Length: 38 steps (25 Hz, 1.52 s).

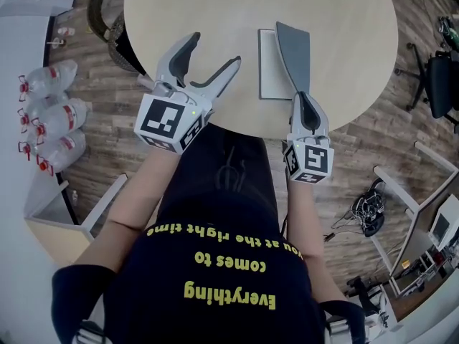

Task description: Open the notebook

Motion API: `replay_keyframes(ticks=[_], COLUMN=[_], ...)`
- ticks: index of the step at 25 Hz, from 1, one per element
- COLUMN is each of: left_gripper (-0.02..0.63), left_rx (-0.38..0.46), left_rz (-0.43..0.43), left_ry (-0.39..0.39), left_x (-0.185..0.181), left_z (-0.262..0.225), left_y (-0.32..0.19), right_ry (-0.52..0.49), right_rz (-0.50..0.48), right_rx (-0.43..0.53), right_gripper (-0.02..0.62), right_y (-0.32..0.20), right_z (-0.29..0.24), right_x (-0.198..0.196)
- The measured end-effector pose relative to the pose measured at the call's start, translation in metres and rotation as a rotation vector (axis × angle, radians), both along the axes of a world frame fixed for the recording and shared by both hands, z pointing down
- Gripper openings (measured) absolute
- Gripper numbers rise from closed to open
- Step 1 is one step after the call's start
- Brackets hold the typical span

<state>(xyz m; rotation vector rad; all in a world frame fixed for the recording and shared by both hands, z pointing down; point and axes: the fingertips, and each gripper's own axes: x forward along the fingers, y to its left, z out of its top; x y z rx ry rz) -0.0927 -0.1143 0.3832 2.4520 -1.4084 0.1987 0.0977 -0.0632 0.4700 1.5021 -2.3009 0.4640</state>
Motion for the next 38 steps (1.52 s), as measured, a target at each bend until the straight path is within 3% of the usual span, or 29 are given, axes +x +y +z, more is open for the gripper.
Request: replay_keyframes(ticks=[7, 14, 28, 38], left_gripper=[0.368, 0.339, 0.116, 0.054], left_rx=[0.005, 0.028, 0.016, 0.013], left_rz=[0.037, 0.053, 0.116, 0.131], left_ry=[-0.003, 0.008, -0.012, -0.016], left_x=[0.013, 0.023, 0.049, 0.06], left_z=[-0.004, -0.01, 0.004, 0.008], left_y=[-0.003, -0.006, -0.003, -0.005], right_ry=[-0.052, -0.132, -0.124, -0.114], right_rz=[0.173, 0.352, 0.446, 0.507], right_rx=[0.035, 0.0, -0.067, -0.147], right_gripper=[0.032, 0.032, 0.032, 0.034], right_y=[-0.012, -0.015, -0.02, -0.024], right_z=[-0.02, -0.009, 0.027, 0.064], right_x=[0.062, 0.127, 0.179, 0.205])
